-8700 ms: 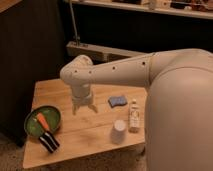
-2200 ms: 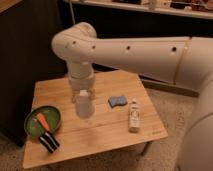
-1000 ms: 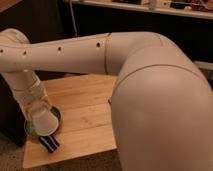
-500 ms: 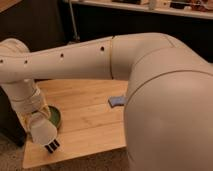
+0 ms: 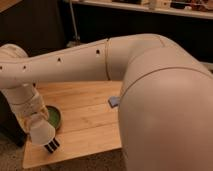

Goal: Place the ceramic cup over the eraser

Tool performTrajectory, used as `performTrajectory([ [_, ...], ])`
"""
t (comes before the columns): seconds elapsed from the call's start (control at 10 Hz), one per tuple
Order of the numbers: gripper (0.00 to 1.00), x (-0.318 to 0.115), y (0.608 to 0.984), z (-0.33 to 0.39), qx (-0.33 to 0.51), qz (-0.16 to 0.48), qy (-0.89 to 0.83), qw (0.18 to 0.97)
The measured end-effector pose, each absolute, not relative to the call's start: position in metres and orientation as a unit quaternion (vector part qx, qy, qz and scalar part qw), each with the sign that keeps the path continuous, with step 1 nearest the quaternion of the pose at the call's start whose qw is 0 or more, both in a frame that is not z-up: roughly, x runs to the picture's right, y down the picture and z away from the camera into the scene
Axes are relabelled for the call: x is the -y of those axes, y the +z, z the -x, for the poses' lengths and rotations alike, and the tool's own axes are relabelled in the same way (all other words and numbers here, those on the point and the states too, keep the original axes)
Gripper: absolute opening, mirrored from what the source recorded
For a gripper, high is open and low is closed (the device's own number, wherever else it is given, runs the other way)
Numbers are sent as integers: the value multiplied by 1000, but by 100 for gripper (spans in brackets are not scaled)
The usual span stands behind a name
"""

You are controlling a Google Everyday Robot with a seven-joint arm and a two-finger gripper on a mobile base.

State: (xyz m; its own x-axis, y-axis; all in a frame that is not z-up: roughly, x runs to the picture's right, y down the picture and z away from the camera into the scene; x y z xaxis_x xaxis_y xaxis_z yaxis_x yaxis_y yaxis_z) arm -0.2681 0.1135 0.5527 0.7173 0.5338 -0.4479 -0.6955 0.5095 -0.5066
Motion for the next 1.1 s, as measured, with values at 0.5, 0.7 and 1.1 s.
performTrajectory([
  [0.5, 0, -116, 571, 270, -120, 350, 354, 859],
  [0.7, 0, -119, 576, 270, -123, 353, 353, 858],
  [1.1, 0, -130, 594, 272, -134, 359, 351, 854],
])
